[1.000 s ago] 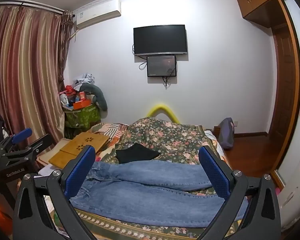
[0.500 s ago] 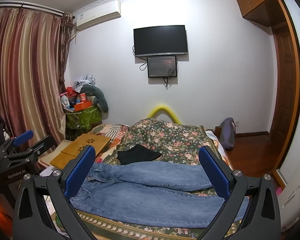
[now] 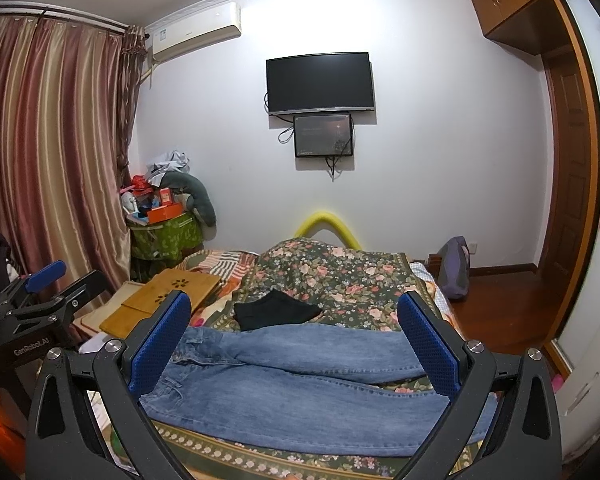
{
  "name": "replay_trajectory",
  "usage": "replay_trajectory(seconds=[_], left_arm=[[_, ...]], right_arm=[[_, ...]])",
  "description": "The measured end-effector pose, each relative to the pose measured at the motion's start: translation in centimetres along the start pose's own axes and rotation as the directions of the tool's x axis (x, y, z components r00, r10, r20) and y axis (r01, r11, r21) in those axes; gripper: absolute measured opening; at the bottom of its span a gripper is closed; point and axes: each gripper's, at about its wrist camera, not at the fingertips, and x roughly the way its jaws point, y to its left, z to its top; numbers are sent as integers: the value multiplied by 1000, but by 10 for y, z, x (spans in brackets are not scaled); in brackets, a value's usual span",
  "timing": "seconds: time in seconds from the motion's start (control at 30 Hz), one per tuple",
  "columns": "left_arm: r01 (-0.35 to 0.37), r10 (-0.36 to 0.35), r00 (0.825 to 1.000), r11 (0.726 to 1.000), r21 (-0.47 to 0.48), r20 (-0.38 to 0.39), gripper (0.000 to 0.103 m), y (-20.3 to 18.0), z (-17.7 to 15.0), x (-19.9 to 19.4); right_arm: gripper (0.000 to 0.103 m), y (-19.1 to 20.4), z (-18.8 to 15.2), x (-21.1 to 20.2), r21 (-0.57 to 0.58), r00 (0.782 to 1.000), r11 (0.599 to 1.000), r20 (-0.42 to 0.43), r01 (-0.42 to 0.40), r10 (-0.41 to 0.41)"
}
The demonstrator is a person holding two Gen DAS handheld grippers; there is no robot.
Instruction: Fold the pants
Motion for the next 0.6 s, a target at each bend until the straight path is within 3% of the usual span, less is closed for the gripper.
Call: replay_trajectory(seconds=[0.6], left_arm=[[5, -5, 1000, 1000, 11, 9, 103, -1, -3, -2]], right_arm=[[103, 0, -1, -2, -2, 1000, 1000, 1, 4, -4]])
